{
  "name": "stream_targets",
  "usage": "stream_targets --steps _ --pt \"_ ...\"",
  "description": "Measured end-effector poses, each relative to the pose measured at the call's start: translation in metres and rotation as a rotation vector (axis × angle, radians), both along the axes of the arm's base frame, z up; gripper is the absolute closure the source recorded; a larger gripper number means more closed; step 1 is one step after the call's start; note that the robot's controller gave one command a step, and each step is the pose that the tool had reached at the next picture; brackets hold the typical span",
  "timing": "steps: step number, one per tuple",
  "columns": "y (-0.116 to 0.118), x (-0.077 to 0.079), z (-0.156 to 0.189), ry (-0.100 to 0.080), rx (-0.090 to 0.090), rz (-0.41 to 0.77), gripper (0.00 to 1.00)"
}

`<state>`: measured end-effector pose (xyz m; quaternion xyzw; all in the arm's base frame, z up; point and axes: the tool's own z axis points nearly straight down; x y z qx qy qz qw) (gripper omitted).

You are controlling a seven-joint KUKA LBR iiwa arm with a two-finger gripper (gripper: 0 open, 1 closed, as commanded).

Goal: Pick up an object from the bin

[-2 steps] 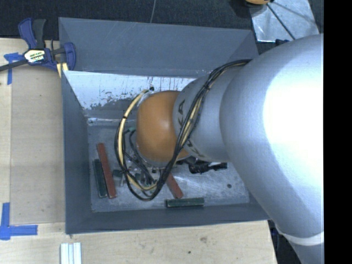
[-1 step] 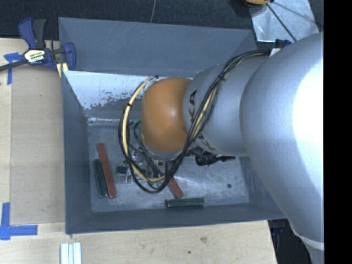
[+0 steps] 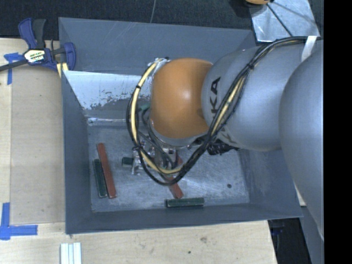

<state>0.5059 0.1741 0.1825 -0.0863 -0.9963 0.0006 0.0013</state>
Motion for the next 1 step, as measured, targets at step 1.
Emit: stream_targets --steps 1 --pt "-0.0047 0.0069 0.0395 -0.005 0.002 -0.018 1.00"
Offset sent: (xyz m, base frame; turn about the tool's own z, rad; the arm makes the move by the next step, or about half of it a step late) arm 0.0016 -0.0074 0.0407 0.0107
